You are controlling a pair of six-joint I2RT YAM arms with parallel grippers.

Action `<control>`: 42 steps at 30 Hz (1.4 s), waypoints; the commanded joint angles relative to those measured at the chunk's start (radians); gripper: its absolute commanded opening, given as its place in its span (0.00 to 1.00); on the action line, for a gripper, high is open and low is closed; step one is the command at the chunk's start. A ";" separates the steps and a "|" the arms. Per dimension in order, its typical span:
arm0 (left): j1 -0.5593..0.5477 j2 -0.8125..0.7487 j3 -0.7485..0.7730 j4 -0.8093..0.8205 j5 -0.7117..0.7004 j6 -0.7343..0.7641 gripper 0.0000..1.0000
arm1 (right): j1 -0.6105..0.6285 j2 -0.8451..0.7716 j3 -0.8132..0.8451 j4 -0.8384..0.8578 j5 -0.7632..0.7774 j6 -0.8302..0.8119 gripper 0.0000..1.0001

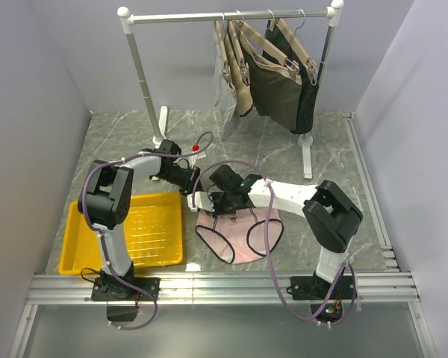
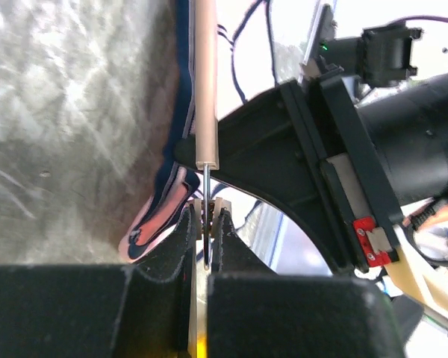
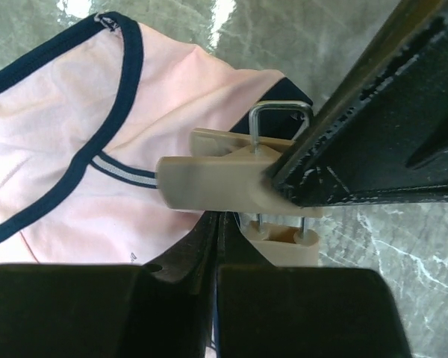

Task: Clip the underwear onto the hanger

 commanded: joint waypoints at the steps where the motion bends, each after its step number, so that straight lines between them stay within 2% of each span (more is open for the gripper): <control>1: -0.004 -0.057 -0.025 0.159 -0.049 -0.098 0.00 | -0.005 -0.007 0.023 -0.018 -0.013 -0.006 0.00; 8: 0.004 -0.038 -0.011 0.214 -0.192 -0.126 0.00 | -0.005 -0.053 -0.024 -0.009 -0.018 -0.036 0.00; 12: 0.007 -0.035 -0.005 0.217 -0.218 -0.127 0.00 | -0.005 -0.073 -0.041 -0.002 -0.024 -0.049 0.00; 27: 0.016 -0.081 0.136 0.006 -0.036 0.129 0.00 | 0.035 -0.130 -0.162 0.170 0.068 -0.234 0.00; 42: -0.042 -0.025 0.156 0.029 0.023 0.181 0.00 | 0.043 -0.191 -0.238 0.271 0.044 -0.342 0.00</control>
